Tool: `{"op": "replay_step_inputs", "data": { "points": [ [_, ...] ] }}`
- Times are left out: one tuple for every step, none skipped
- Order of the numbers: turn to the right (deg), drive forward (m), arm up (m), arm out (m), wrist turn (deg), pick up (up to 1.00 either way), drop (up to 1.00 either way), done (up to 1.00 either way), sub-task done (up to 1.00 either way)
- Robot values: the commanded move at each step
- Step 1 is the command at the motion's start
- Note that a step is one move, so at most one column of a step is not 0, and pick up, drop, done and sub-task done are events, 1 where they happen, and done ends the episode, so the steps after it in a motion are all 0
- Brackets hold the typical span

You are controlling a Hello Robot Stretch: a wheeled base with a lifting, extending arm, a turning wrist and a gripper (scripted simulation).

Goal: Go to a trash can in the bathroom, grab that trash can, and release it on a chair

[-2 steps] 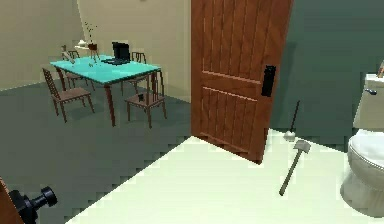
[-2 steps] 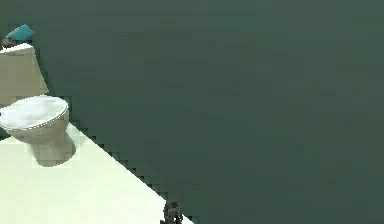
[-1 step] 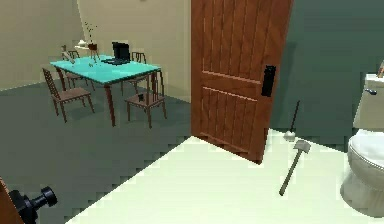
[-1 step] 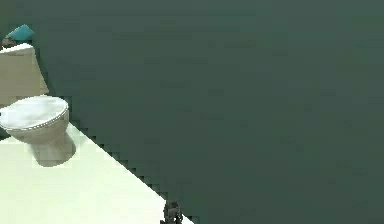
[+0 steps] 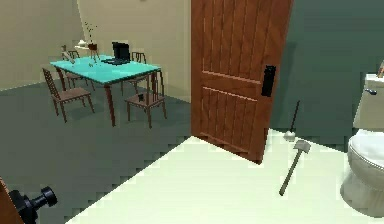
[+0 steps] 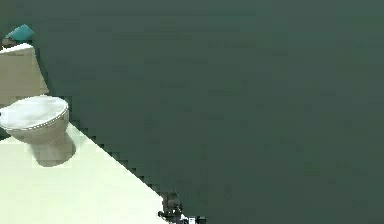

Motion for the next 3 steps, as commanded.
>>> {"op": "replay_step_inputs", "data": {
  "points": [
    [0.0,0.00,0.50,0.00,0.0,0.00,0.00,0.00,0.00],
    [0.0,0.00,0.34,0.00,0.0,0.00,0.00,0.00,0.00],
    [0.0,0.00,0.00,0.00,-45.0,0.00,0.00,0.00,0.00]
  ]
}}
